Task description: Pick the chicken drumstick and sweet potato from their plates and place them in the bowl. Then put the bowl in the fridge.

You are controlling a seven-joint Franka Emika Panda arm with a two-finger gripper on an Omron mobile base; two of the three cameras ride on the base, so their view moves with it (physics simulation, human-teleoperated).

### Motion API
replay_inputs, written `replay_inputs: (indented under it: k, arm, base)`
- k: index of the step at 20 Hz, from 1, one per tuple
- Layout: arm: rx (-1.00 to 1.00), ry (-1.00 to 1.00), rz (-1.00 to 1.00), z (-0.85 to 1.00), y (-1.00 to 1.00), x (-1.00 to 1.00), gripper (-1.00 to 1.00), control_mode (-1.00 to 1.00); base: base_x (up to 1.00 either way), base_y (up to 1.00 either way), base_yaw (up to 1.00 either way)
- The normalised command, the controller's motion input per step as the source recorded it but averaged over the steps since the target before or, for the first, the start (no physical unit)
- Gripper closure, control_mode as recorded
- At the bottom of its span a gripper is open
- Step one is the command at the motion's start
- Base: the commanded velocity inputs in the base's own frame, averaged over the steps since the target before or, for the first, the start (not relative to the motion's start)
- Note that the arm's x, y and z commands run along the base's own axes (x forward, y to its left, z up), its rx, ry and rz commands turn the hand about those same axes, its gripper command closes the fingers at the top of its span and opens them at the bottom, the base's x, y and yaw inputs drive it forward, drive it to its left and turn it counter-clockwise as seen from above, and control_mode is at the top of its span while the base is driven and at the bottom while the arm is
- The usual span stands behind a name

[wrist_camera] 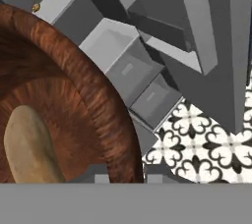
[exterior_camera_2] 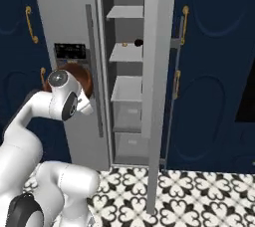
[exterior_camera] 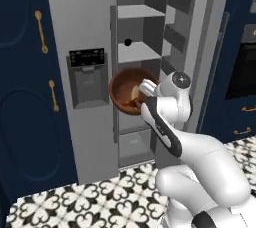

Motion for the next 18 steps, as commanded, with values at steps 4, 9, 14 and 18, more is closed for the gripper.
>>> replay_inputs:
  k: [4, 9, 14, 18]
  arm:
    - [0.0, 0.0, 0.0, 0.0, 0.0, 0.0, 1.0, 1.0]
    - [0.0, 0.0, 0.0, 0.0, 0.0, 0.0, 1.0, 1.0]
    - [0.0, 0.0, 0.0, 0.0, 0.0, 0.0, 1.0, 1.0]
    - [0.0, 0.0, 0.0, 0.0, 0.0, 0.0, 1.0, 1.0]
  base:
    - [0.29, 0.23, -0.59]
    - [0.46, 0.3, -0.23]
    - [0.4, 0.48, -0.07]
    - [0.71, 0.02, -0.06]
